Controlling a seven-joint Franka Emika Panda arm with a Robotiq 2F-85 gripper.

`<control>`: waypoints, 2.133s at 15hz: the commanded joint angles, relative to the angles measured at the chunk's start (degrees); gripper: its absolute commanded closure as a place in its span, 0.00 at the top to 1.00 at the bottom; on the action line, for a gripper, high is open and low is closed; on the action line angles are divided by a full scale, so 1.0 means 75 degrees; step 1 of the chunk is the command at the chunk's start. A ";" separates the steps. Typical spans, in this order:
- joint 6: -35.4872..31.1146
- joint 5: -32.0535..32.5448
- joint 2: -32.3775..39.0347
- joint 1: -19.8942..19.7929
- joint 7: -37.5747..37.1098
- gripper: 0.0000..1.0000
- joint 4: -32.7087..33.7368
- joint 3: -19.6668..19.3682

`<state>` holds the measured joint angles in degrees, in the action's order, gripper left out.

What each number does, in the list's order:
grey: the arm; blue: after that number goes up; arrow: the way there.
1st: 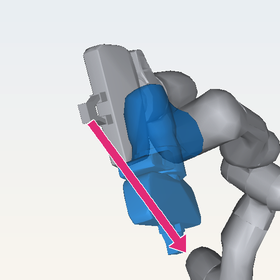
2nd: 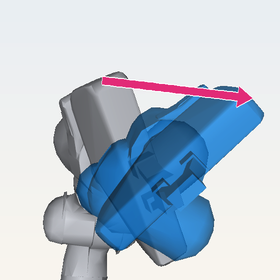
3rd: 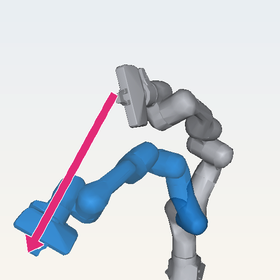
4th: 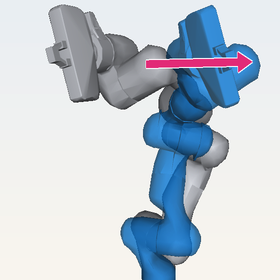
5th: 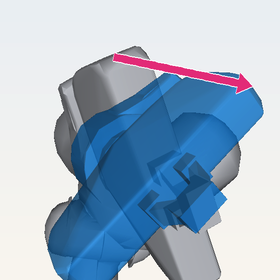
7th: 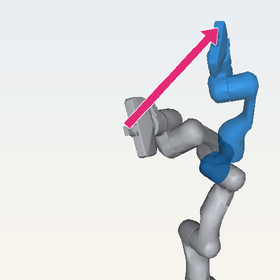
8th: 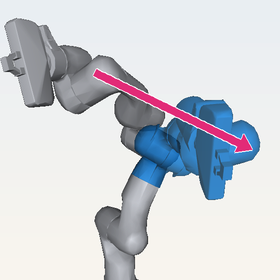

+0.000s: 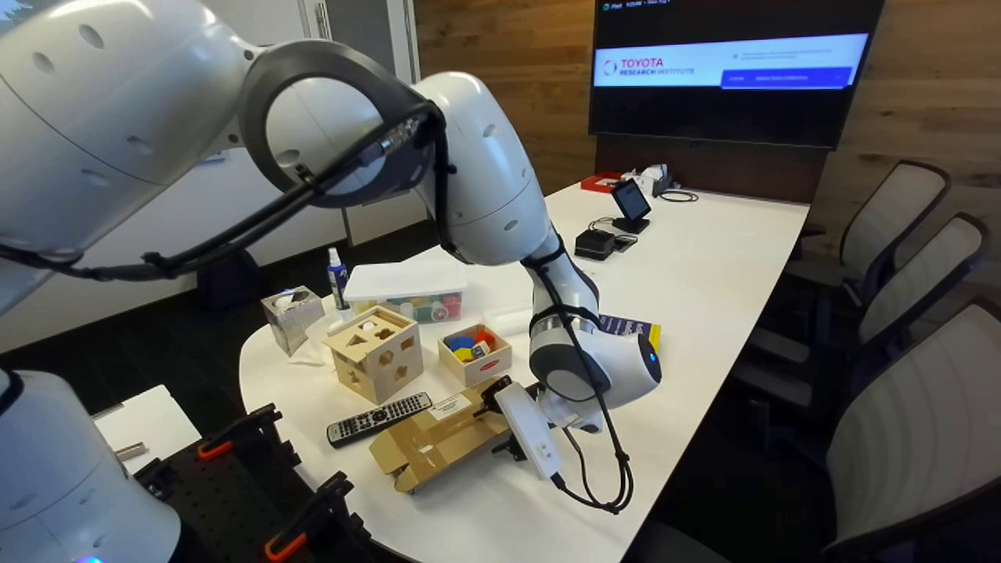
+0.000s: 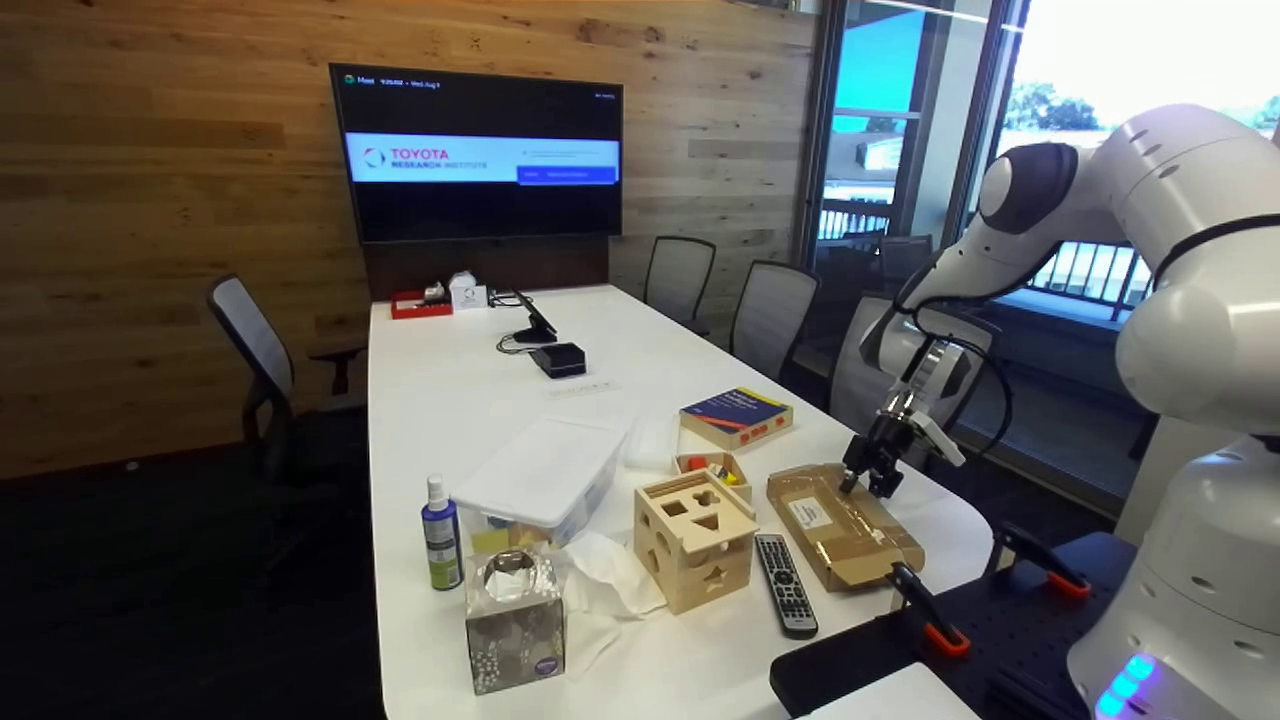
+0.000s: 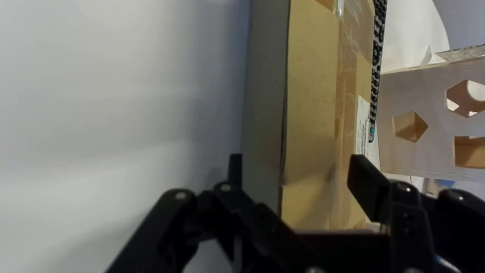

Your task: Open the box on the table

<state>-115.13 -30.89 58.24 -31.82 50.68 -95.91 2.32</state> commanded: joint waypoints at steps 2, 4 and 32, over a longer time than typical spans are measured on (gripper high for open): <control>0.0179 0.0149 -0.0154 0.0074 -0.0085 0.34 0.0059 0.0012; 0.0088 0.0262 -0.0406 0.0267 -0.0374 0.20 -0.0145 -0.0084; 0.0383 0.3856 -0.2487 0.4033 -0.6561 0.02 -0.0967 -0.0471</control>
<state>-114.41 -4.35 41.13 -4.08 4.80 -101.66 -0.67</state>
